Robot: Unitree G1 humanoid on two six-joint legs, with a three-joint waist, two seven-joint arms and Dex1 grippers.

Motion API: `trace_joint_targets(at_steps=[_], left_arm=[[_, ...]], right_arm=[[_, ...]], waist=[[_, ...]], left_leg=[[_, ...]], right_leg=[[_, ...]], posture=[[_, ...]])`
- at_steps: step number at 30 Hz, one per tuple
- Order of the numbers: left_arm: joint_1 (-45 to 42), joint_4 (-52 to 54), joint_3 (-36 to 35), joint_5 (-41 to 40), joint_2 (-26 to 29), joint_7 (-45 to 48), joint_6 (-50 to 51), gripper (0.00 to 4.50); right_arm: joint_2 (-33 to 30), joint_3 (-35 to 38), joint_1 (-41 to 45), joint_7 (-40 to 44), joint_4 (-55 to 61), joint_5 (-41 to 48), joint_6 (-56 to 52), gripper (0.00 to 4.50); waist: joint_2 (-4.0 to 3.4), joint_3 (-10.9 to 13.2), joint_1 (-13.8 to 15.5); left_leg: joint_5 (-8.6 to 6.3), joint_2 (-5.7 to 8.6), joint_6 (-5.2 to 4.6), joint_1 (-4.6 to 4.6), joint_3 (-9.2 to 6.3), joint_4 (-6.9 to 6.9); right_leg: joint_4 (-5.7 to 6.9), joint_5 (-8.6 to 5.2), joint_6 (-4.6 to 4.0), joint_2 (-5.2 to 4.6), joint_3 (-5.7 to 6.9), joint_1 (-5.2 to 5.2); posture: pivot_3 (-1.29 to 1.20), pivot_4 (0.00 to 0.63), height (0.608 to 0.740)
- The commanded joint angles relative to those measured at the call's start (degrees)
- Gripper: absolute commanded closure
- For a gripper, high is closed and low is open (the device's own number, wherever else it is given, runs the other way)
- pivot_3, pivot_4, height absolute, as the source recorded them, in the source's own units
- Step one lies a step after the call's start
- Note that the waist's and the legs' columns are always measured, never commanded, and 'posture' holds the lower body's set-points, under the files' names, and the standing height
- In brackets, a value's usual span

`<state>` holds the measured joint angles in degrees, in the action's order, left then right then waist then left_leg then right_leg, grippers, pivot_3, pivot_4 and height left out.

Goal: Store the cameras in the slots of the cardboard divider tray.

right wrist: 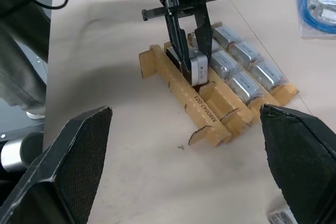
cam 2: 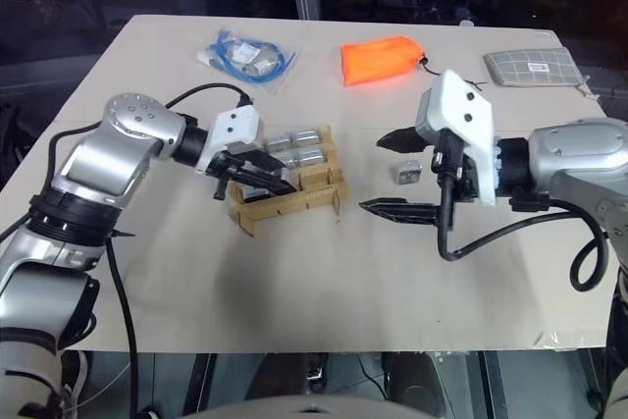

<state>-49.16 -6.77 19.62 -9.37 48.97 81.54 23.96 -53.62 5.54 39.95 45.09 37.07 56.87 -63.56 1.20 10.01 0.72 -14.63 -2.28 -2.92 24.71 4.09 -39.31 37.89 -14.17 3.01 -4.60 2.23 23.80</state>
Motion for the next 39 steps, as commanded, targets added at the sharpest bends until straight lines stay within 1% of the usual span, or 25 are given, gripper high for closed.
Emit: trace_joint_targets(at_steps=[1,13,15,16,19,20,21,24,27,29,32,34,36,39], left_arm=[[-0.3,-0.3,1.1,2.9,-0.1,0.3,-0.7,3.80],[-1.4,-2.5,1.9,6.6,-1.0,0.4,-1.0,3.80],[-1.7,-3.0,2.0,7.4,-1.2,-0.1,-1.4,2.77],[-1.7,-3.2,1.9,7.6,-1.4,-0.2,-1.5,2.45],[-1.6,-3.4,1.7,8.4,-1.8,-0.5,-1.6,0.92],[-1.6,-3.3,1.6,8.5,-2.0,-0.6,-1.4,0.54],[-1.6,-3.2,1.5,8.6,-2.2,-0.7,-1.3,0.07],[-2.2,-3.3,0.1,7.7,-3.4,-1.8,0.0,0.02],[-3.7,-4.4,-3.3,4.8,-4.3,-2.1,0.7,0.02],[-4.6,-4.2,-7.5,0.0,-5.0,-1.2,2.2,0.02],[-4.0,-1.9,-15.7,-9.7,-5.7,0.7,4.9,0.02],[-0.7,2.7,-22.5,-17.8,-5.1,2.9,6.8,0.02],[2.2,6.1,-27.1,-22.1,-5.1,2.1,7.0,0.02],[5.6,9.8,-31.9,-27.0,-4.5,-1.7,11.3,0.02]], right_arm=[[-0.5,1.9,1.3,-0.8,0.4,0.9,1.1,0.02],[-0.5,1.4,0.7,-2.4,0.9,0.8,1.7,0.02],[-0.5,1.3,0.7,-2.6,1.0,0.7,1.8,0.00],[-0.4,1.3,0.6,-2.7,1.0,0.8,1.9,0.00],[-0.5,1.4,0.4,-3.0,1.2,0.9,2.0,0.00],[-0.6,1.4,0.3,-3.0,1.2,1.0,2.1,0.00],[-0.6,1.4,0.2,-3.1,1.3,1.0,2.1,0.00],[-0.6,1.3,0.1,-3.3,1.4,1.1,2.2,0.00],[-0.7,0.9,-0.3,-3.0,1.2,0.2,2.7,0.00],[-1.2,0.0,-1.4,-2.6,0.9,-2.2,3.9,0.00],[-3.1,-3.7,-5.0,-2.6,-1.8,-11.7,9.2,0.00],[-2.8,-6.7,-7.9,-3.6,-5.3,-18.4,14.2,0.00],[-1.3,-8.7,-10.0,-4.2,-8.8,-23.0,18.4,0.00],[1.8,-11.1,-12.5,-5.5,-13.8,-29.4,23.9,0.00]], waist=[[0.00,0.0,0.0],[-0.01,0.0,-0.1],[-0.02,0.0,-0.1],[-0.02,0.0,-0.1],[-0.01,0.0,0.1],[-0.01,0.0,0.2],[-0.01,0.0,0.3],[-0.01,0.0,0.2],[-0.01,0.0,0.1],[0.00,0.0,0.0],[0.00,0.0,0.0],[0.01,0.0,0.0],[0.02,0.0,-0.3],[0.02,0.0,-0.4]], left_leg=[[0.00,0.00,0.00,0.00,0.00,0.00],[0.00,-0.01,0.00,-0.03,0.01,-0.02],[0.00,-0.01,0.00,-0.03,0.01,-0.02],[0.00,-0.01,-0.01,-0.04,0.02,-0.02],[0.00,-0.01,-0.01,0.00,0.00,-0.02],[0.00,-0.01,-0.01,-0.01,0.00,-0.03],[0.00,-0.01,-0.01,0.01,-0.01,-0.05],[0.00,-0.01,-0.03,-0.01,-0.03,-0.13],[0.00,-0.01,-0.05,-0.02,-0.04,-0.15],[0.00,-0.02,-0.05,0.00,-0.05,-0.15],[0.00,-0.04,-0.04,0.02,-0.04,-0.16],[0.02,-0.02,-0.01,0.02,-0.01,-0.15],[0.07,-0.01,0.10,0.04,0.06,-0.09],[0.08,-0.01,0.12,0.02,0.04,-0.09]], right_leg=[[0.00,0.00,0.00,0.00,0.00,0.00],[0.05,0.00,0.00,0.01,-0.02,0.00],[0.06,0.00,0.00,0.01,-0.02,0.00],[0.06,0.00,0.00,0.01,-0.02,0.00],[0.06,0.00,0.00,0.02,-0.01,0.02],[0.06,0.00,0.00,0.00,-0.01,0.01],[0.06,0.00,0.00,0.00,0.02,0.00],[0.10,0.01,0.00,-0.01,0.03,-0.06],[0.13,0.01,0.00,-0.01,0.03,-0.05],[0.13,0.01,0.01,0.00,0.03,-0.04],[0.09,0.01,0.01,0.01,0.02,-0.02],[0.08,0.01,0.01,-0.01,0.00,-0.01],[-0.01,0.01,0.03,-0.05,-0.05,0.02],[0.02,0.00,0.04,-0.05,-0.04,0.01]], posture=[[0.00,0.150,0.740],[0.00,0.150,0.740],[0.00,0.150,0.740],[0.00,0.150,0.740],[0.00,0.150,0.740],[0.00,0.150,0.740],[0.00,0.150,0.740],[0.00,0.150,0.740],[0.00,0.150,0.740],[0.00,0.150,0.740],[0.00,0.150,0.740],[0.00,0.150,0.740],[0.00,0.150,0.740],[0.00,0.150,0.740]])
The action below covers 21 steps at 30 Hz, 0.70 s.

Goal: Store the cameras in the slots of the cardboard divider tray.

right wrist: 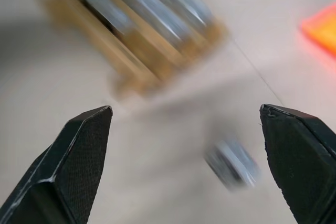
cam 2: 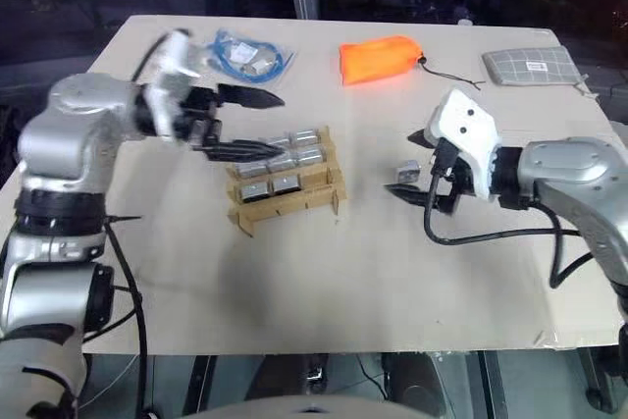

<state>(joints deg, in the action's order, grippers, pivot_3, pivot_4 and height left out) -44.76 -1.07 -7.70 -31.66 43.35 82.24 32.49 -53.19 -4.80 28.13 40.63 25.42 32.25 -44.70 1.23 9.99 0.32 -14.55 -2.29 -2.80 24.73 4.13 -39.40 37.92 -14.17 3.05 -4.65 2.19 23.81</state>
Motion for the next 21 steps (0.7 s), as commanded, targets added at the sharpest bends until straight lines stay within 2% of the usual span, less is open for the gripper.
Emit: trace_joint_targets(at_steps=[1,5,10,12,15,21], left_arm=[[3.5,6.1,-6.1,-6.3,1.8,-2.4,3.4,0.02],[11.1,11.7,-10.5,-11.3,4.3,-3.3,5.9,0.02],[16.8,14.8,-12.4,-12.6,6.4,-6.6,6.2,0.02],[18.0,15.7,-13.1,-13.5,6.7,-7.7,6.4,0.02],[18.8,16.6,-13.4,-14.7,7.0,-8.8,6.7,0.02],[20.9,18.0,-13.6,-16.2,8.8,-10.1,7.7,0.02]], right_arm=[[4.1,-0.7,-1.3,-3.4,-4.4,-6.3,5.9,0.00],[10.7,-1.1,-4.1,-5.7,-10.4,-11.0,12.1,0.00],[18.8,0.6,-7.0,-11.7,-15.2,-14.5,14.6,0.00],[20.6,0.7,-8.6,-11.3,-15.4,-15.1,16.7,0.00],[19.8,0.6,-8.9,-9.3,-15.8,-16.6,18.9,0.00],[11.3,-1.8,-1.7,4.2,-23.2,-19.4,23.4,0.00]], waist=[[0.00,0.0,0.0],[0.00,0.0,-0.6],[0.00,0.0,-0.5],[0.00,0.0,-0.5],[-0.01,0.0,-0.5],[-0.04,0.0,-0.8]], left_leg=[[0.00,0.00,0.01,-0.01,-0.01,-0.01],[0.02,-0.02,0.04,-0.06,-0.02,-0.01],[0.03,-0.02,0.05,-0.05,-0.05,-0.03],[0.03,-0.01,0.06,-0.06,-0.05,-0.02],[0.04,-0.01,0.07,-0.07,-0.05,-0.01],[0.03,0.01,0.06,-0.14,-0.02,-0.02]], right_leg=[[0.04,0.00,0.00,0.00,0.01,0.00],[0.06,0.00,0.00,0.01,0.01,-0.03],[0.06,0.00,0.00,-0.01,0.05,-0.07],[0.06,0.00,0.00,-0.01,0.05,-0.08],[0.06,0.00,0.00,0.00,0.05,-0.08],[0.05,0.01,0.00,-0.01,0.02,-0.10]], posture=[[0.00,0.150,0.740],[0.00,0.150,0.740],[0.00,0.150,0.740],[0.00,0.150,0.740],[0.00,0.150,0.740],[0.00,0.150,0.740]])
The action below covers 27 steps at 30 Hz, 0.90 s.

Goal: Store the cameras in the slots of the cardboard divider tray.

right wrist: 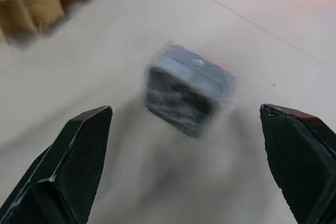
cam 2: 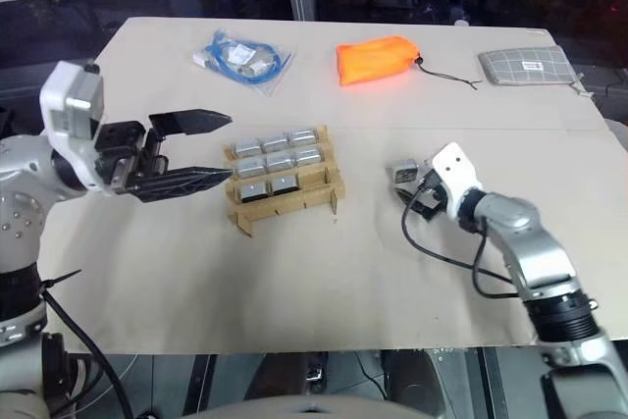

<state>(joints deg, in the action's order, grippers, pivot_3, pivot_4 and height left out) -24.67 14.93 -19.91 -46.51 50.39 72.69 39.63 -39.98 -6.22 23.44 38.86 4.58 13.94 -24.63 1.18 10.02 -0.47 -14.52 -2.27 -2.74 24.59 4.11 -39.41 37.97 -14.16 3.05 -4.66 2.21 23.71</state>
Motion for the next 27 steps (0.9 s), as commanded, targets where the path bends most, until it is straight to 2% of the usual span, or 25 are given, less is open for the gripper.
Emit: trace_joint_targets(at_steps=[1,5,10,14,19,22,23,24,27], left_arm=[[1.7,1.9,-0.9,-0.4,2.8,-0.8,0.9,0.02],[4.5,1.7,-0.9,0.7,5.0,-0.1,0.0,0.02],[6.9,3.3,-1.3,1.6,6.4,-1.2,-0.7,0.02],[8.9,5.5,-3.1,0.2,6.5,-2.9,0.0,0.02],[11.2,7.3,-5.3,-0.3,7.3,-5.0,1.0,0.02],[12.2,8.3,-6.4,-1.0,7.4,-5.8,1.6,0.02],[12.4,8.6,-6.5,-1.2,7.4,-6.1,1.7,0.00],[12.6,8.8,-6.7,-1.5,7.5,-6.2,1.8,0.00],[12.9,9.0,-6.7,-1.8,7.8,-6.7,1.8,0.00]], right_arm=[[-2.8,-1.6,4.8,9.2,-4.7,-1.4,4.2,0.00],[-3.4,-5.6,13.3,20.2,-15.9,-3.7,10.0,0.00],[1.8,-8.5,26.9,29.1,-38.6,-7.6,19.5,0.00],[4.9,-9.8,34.2,35.8,-52.2,-10.4,25.2,0.00],[6.6,-11.0,38.9,43.3,-61.1,-13.3,29.1,0.00],[7.9,-10.5,40.1,43.4,-64.0,-14.6,31.4,0.00],[8.2,-10.2,40.3,43.4,-64.6,-14.8,31.9,0.55],[8.5,-9.9,40.5,43.4,-64.9,-14.9,32.3,0.81],[9.0,-8.9,40.7,43.2,-65.0,-14.8,32.8,2.32]], waist=[[0.03,0.0,-0.1],[-0.02,0.0,-0.5],[-0.05,0.0,-0.5],[-0.06,0.0,-0.3],[-0.08,0.1,-0.3],[-0.09,0.1,-0.5],[-0.09,0.1,-0.5],[-0.09,0.1,-0.5],[-0.11,0.1,-0.5]], left_leg=[[0.00,-0.01,0.00,-0.01,-0.01,0.02],[0.01,-0.06,0.01,-0.11,0.05,0.11],[0.01,-0.04,0.02,-0.08,0.11,0.10],[0.01,-0.04,0.03,-0.05,0.08,0.14],[0.01,-0.02,0.03,0.06,0.04,0.14],[0.01,-0.02,0.05,0.02,0.04,0.14],[0.02,-0.03,0.06,0.01,0.04,0.14],[0.03,-0.03,0.07,-0.01,0.04,0.14],[0.04,-0.03,0.09,-0.01,0.04,0.14]], right_leg=[[0.00,0.00,0.00,0.03,0.00,0.00],[0.00,0.00,-0.01,0.11,-0.08,0.00],[-0.03,0.00,-0.01,0.08,-0.13,0.02],[-0.06,0.00,-0.02,0.08,-0.09,0.02],[-0.12,0.01,-0.02,0.01,-0.01,0.05],[-0.08,0.00,-0.02,0.01,-0.01,0.05],[-0.07,0.01,-0.02,0.03,-0.01,0.05],[-0.06,0.01,-0.02,0.03,-0.01,0.04],[-0.04,0.01,-0.02,0.03,-0.01,0.04]], posture=[[0.00,0.150,0.740],[0.00,0.150,0.740],[0.00,0.150,0.740],[0.00,0.150,0.740],[0.00,0.150,0.740],[0.00,0.150,0.740],[0.00,0.150,0.740],[0.00,0.150,0.740],[0.00,0.150,0.740]])
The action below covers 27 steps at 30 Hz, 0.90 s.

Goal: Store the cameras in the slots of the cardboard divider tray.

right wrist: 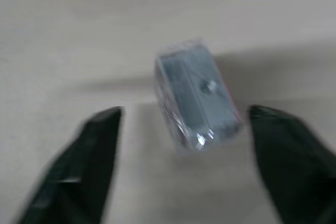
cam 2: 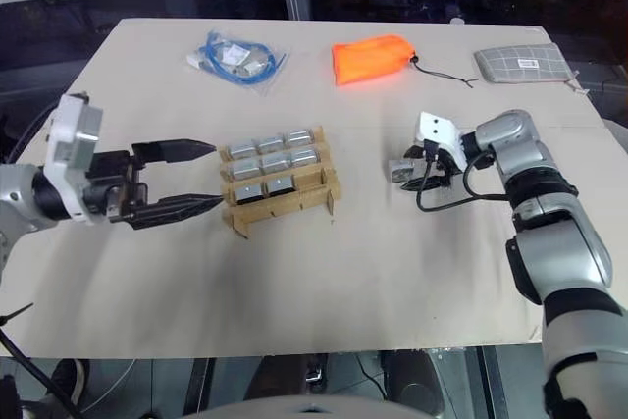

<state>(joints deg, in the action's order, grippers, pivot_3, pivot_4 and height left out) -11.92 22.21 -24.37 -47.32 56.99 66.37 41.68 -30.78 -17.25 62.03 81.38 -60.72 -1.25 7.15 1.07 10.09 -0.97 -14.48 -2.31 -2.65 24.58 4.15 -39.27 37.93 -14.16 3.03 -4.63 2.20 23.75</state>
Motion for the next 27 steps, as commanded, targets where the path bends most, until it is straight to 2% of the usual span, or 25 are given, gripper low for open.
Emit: trace_joint_targets(at_steps=[1,3,4,10,15,21,27], left_arm=[[0.1,1.6,-2.2,-1.1,1.2,-0.4,-0.2,0.00],[-0.2,1.3,-1.8,-1.2,1.3,-0.5,-0.3,0.00],[-0.5,1.2,-1.5,-1.3,1.3,-0.4,-0.4,0.00],[-1.6,-0.1,-0.4,-0.8,2.0,0.9,-0.9,0.00],[-1.4,-2.7,0.0,1.4,4.2,3.4,-2.5,0.00],[-1.2,-5.5,1.8,4.9,6.8,6.3,-4.7,0.00],[0.8,-7.8,3.6,9.6,9.6,8.6,-7.0,0.00]], right_arm=[[-0.1,2.5,2.2,0.7,0.3,0.5,1.1,2.69],[-0.1,2.8,2.1,0.9,0.6,0.5,1.3,3.57],[-0.3,3.2,2.0,1.0,1.0,0.7,1.2,3.71],[0.9,6.0,2.8,-0.7,6.5,2.6,0.4,3.70],[5.5,7.6,2.5,-1.2,21.1,7.0,-7.1,3.70],[11.3,5.5,-0.2,-4.9,37.0,9.2,-16.8,3.70],[14.2,1.1,-3.0,-7.2,40.0,6.7,-17.0,3.70]], waist=[[0.00,0.0,0.1],[0.00,0.0,0.1],[-0.01,0.0,0.1],[-0.03,0.0,0.0],[-0.07,0.0,-0.6],[-0.08,0.0,-0.3],[-0.08,0.0,0.2]], left_leg=[[0.00,0.00,0.00,0.00,0.00,0.00],[0.00,0.00,0.00,0.01,0.01,0.00],[0.00,0.01,0.00,0.01,0.01,0.00],[0.00,0.01,0.01,0.01,0.01,0.00],[0.03,-0.03,0.06,0.00,0.01,0.04],[0.03,0.00,0.07,0.06,0.00,0.05],[0.03,0.02,0.07,0.06,0.04,0.05]], right_leg=[[0.00,0.00,0.00,0.00,0.00,0.00],[-0.01,0.00,0.00,-0.01,0.00,0.00],[-0.01,0.00,0.00,-0.02,0.00,0.00],[0.00,0.00,0.00,-0.01,0.00,0.00],[0.04,0.00,0.00,0.03,-0.01,0.05],[0.04,0.00,0.00,-0.01,0.03,0.07],[0.04,0.00,0.00,0.00,0.04,0.08]], posture=[[0.00,0.150,0.740],[0.00,0.150,0.740],[0.00,0.150,0.740],[0.00,0.150,0.740],[0.00,0.150,0.740],[0.00,0.150,0.740],[0.00,0.150,0.740]])
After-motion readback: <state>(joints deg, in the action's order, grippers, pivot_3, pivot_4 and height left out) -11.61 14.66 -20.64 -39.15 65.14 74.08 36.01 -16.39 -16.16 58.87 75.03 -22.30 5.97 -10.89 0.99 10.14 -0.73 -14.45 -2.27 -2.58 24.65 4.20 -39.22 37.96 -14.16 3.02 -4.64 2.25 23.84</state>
